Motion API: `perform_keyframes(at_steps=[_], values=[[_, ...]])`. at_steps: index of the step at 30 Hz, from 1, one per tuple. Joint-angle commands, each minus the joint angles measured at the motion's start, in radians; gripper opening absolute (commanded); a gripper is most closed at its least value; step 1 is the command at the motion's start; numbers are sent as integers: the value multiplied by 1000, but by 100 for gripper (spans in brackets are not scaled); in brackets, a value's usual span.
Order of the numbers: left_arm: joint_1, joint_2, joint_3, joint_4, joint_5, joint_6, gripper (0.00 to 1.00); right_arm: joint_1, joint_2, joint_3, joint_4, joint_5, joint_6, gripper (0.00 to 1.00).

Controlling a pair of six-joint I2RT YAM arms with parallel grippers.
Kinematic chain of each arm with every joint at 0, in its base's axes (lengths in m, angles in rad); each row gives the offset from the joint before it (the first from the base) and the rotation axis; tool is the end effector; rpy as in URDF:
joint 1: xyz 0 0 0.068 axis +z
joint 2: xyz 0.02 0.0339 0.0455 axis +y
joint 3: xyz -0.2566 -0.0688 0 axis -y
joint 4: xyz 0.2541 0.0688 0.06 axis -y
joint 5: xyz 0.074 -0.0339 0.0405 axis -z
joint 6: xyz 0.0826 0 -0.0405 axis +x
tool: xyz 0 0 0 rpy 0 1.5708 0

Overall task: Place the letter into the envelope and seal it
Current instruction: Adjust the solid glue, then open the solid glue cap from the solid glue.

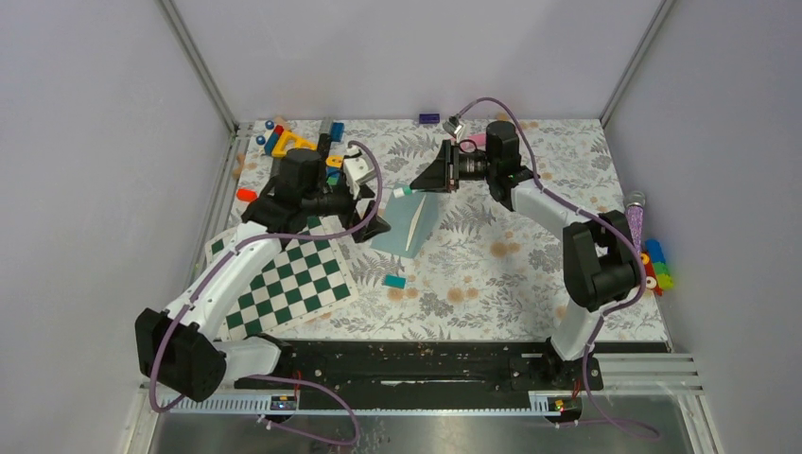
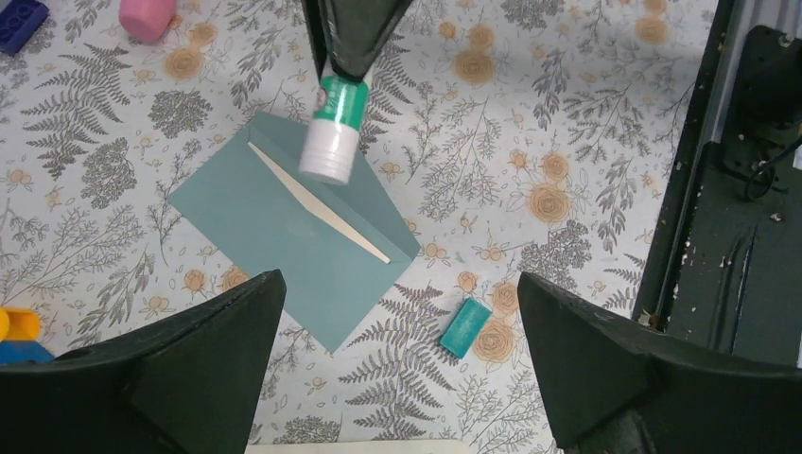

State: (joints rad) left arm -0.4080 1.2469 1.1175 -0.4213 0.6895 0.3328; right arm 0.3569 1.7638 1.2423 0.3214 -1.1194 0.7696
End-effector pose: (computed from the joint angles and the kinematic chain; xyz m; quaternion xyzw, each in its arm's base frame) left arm 0.2687 -0.1734 0.3114 0.4511 0.7059 -0.3120 0.4481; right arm 0.3744 0.2189 0.2689 -0.1945 0.7110 0.6339 0.2340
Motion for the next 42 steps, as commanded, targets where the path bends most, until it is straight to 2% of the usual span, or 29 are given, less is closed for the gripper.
perform_keyframes(at_steps=[1, 13, 28, 33, 39, 42], values=[[63, -36, -62, 149, 147, -66, 99, 1, 36, -26, 436, -11, 353, 0], [95, -21, -73, 223, 293, -170, 96, 23, 95, -96, 748, 43, 588, 0], [104, 6, -93, 317, 323, -238, 84, 105, 107, -103, 789, 34, 641, 0], [134, 13, -101, 327, 284, -242, 84, 106, 100, -115, 840, 33, 679, 0], [168, 6, -115, 377, 309, -295, 83, 105, 100, -124, 854, 31, 688, 0], [167, 1, -113, 390, 336, -310, 77, 109, 116, -119, 848, 21, 691, 0]])
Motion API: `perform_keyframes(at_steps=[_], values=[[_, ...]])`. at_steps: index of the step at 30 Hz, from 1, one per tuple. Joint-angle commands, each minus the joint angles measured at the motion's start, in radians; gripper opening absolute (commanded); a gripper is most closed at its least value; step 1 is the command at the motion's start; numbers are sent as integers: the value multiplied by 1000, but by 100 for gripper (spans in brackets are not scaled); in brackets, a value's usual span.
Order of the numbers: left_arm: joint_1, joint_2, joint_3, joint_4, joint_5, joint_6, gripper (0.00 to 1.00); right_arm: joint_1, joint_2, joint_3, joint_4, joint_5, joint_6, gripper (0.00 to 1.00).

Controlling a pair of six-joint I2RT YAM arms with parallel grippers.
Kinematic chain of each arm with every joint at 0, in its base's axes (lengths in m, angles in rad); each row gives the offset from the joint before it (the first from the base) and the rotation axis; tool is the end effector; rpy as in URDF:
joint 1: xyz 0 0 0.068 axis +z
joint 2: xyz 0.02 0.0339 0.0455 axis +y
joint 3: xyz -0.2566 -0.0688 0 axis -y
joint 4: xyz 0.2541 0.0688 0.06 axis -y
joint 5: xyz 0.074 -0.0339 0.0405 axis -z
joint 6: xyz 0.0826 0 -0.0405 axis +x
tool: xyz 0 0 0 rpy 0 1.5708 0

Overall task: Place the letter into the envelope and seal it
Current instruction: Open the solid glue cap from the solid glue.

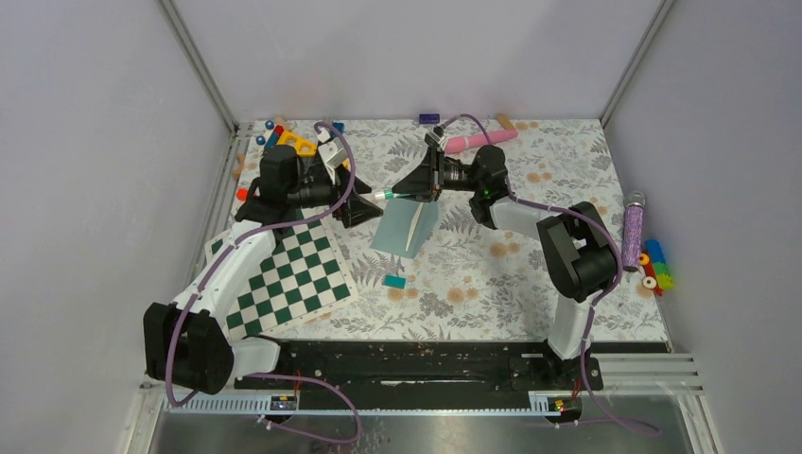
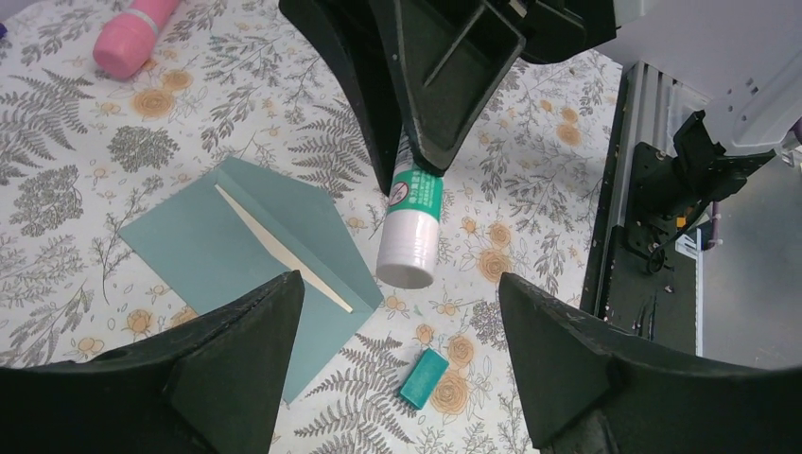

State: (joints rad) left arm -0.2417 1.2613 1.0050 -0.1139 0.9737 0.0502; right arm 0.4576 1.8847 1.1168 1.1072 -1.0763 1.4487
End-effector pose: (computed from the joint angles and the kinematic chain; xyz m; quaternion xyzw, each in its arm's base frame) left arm 0.2896 -0.1418 0.3080 0.3675 0.6831 -0.4320 0.4601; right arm 0.3540 0.2554 0.2619 -0.1323 0.6352 0.7429 0.1646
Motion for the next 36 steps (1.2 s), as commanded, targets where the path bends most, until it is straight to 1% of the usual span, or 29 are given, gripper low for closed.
perform_keyframes(at_steps=[1, 6, 13, 19, 21, 24, 27, 29, 31, 34, 35, 36], values=[[1, -16, 0, 86, 64, -35, 76, 10, -1, 6, 62, -24, 12, 0], [1, -12, -2, 100, 113, -47, 70, 24, 20, 14, 60, -22, 13, 0], [1, -1, -1, 104, 151, -48, 53, 26, 27, 18, 66, -21, 22, 0], [1, 4, -3, 106, 170, -47, 42, 26, 30, 27, 86, -20, 47, 0], [1, 6, -3, 106, 172, -47, 41, 26, 27, 30, 90, -21, 54, 0], [-1, 12, -2, 105, 174, -47, 44, 26, 23, 30, 103, -20, 65, 0], [-5, 16, 0, 106, 174, -47, 43, 26, 18, 31, 103, -20, 67, 0], [-9, 18, 0, 106, 171, -47, 38, 26, 18, 29, 106, -20, 70, 0], [-11, 19, 0, 107, 171, -48, 30, 25, 22, 32, 108, -20, 73, 0], [-11, 17, -2, 107, 167, -47, 13, 26, 30, 35, 114, -26, 79, 0], [-11, 15, -3, 107, 163, -47, 2, 26, 33, 37, 115, -29, 80, 0], [-11, 13, -4, 105, 160, -47, 0, 26, 37, 38, 114, -32, 81, 0]])
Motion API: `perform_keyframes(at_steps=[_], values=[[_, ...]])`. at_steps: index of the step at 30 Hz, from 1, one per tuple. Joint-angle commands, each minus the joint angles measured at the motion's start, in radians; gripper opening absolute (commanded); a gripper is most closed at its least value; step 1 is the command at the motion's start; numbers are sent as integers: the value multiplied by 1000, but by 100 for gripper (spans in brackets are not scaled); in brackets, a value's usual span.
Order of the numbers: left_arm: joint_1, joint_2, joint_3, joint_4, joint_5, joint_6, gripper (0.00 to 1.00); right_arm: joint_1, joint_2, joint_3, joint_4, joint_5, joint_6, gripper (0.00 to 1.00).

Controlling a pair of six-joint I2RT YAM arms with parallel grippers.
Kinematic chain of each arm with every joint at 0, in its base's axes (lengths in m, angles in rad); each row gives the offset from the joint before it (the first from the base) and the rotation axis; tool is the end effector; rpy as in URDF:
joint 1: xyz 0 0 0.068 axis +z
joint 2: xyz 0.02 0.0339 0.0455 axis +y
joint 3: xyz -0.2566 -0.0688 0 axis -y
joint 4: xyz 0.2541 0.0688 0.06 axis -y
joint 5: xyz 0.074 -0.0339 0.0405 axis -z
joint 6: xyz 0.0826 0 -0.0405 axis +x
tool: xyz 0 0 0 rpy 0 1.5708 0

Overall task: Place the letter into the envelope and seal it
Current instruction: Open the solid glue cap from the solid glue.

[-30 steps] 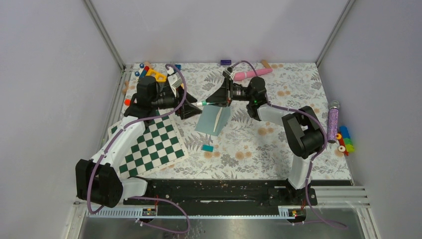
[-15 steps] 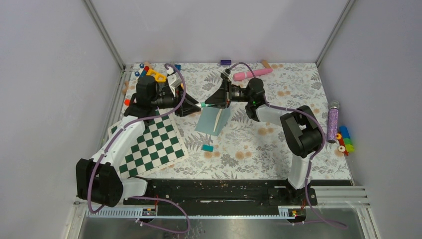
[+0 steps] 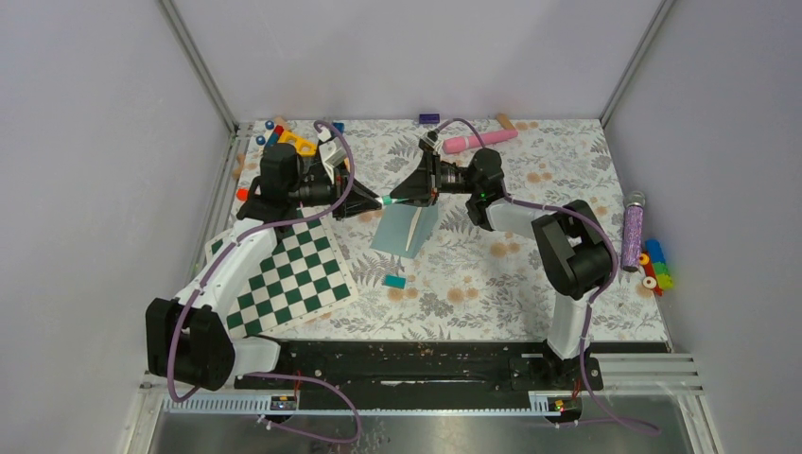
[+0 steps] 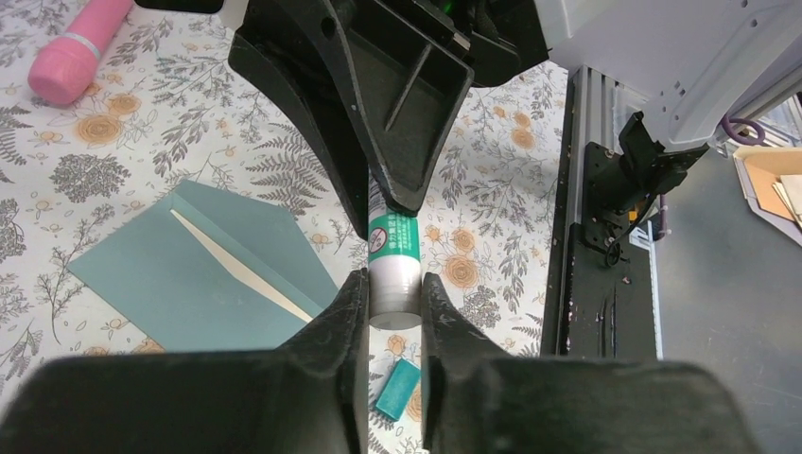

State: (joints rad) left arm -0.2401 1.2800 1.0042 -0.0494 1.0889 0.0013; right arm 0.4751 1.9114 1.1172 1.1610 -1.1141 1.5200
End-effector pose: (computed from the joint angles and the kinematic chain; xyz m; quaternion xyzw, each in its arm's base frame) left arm 0.2873 -0.1457 0.3120 0.3836 0.6534 -0.4771 0.4453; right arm 0.3482 0.2625 0.2558 -0.1378 0.6340 0.7501 0.1279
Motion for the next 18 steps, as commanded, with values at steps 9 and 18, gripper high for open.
perform_keyframes(at_steps=[9, 18], values=[[7, -35, -1, -28, 34, 64, 0, -62, 5, 22, 34, 7, -14, 0], [60, -34, -3, -42, 93, 60, 0, -152, -15, 0, 33, 12, -25, 0]])
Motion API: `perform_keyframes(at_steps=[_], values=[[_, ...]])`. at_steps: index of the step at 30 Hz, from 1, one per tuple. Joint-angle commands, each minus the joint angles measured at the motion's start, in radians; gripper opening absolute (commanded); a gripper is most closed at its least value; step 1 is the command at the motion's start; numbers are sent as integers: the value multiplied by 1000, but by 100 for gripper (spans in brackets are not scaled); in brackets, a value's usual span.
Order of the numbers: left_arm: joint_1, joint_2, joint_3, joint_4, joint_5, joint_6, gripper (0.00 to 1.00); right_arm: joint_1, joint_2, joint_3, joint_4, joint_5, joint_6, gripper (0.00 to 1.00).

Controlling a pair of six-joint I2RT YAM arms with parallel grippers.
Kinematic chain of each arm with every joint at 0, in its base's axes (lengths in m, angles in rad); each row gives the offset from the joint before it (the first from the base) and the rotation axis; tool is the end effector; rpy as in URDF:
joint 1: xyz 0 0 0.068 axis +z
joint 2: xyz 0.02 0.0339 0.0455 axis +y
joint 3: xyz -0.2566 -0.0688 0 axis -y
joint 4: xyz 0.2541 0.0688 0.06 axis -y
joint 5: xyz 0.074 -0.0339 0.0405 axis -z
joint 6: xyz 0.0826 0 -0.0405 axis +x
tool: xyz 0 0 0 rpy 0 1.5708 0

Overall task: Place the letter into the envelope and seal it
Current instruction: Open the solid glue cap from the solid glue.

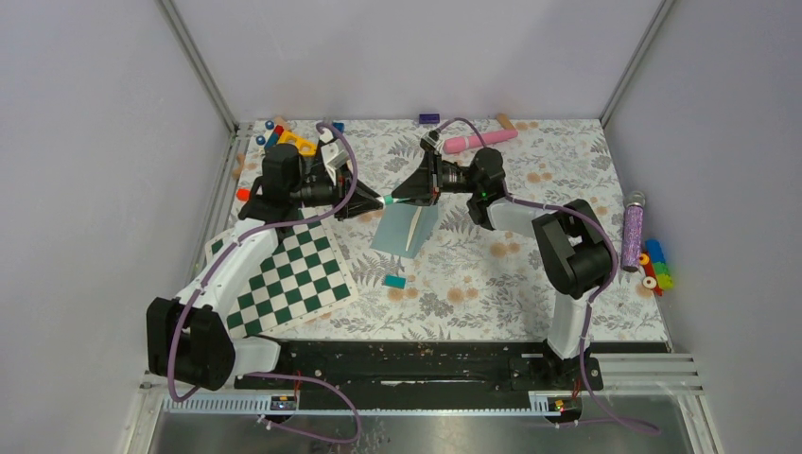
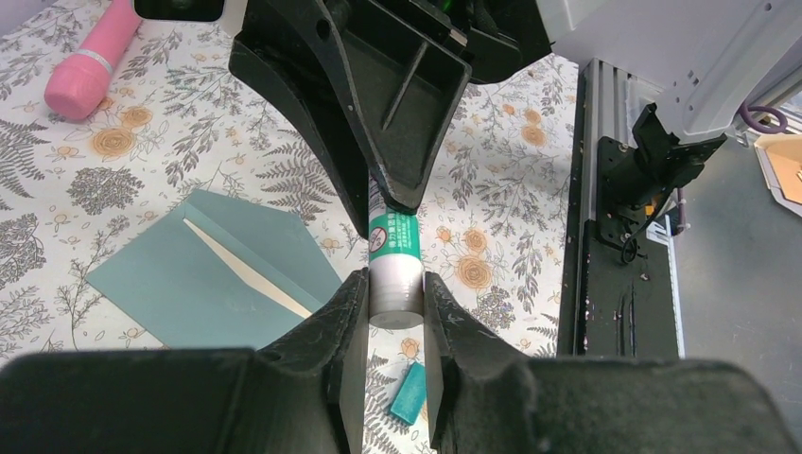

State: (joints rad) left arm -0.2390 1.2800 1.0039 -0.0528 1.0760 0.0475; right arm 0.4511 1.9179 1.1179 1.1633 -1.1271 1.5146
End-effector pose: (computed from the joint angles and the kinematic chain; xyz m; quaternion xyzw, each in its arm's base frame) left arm 0.2883 -0.1451 0.3112 0.3948 0.6487 -0.4626 0.4575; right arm 0.3542 0.2545 0.2532 -0.1357 0.6366 0.7473 0.1336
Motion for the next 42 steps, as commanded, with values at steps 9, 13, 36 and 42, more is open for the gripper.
perform_keyframes(at_steps=[9, 13, 36, 42], values=[[94, 80, -80, 472, 325, -548, 0, -130, -6, 50, 197, -54, -31, 0], [120, 66, -138, 725, 293, -704, 0, -144, -44, 39, 59, -63, -142, 0], [25, 192, 359, -768, -334, 400, 0, -236, -375, 195, -1510, 365, -1273, 0], [-82, 385, 453, -862, -690, 419, 0, -254, -499, 200, -1672, 510, -1412, 0]])
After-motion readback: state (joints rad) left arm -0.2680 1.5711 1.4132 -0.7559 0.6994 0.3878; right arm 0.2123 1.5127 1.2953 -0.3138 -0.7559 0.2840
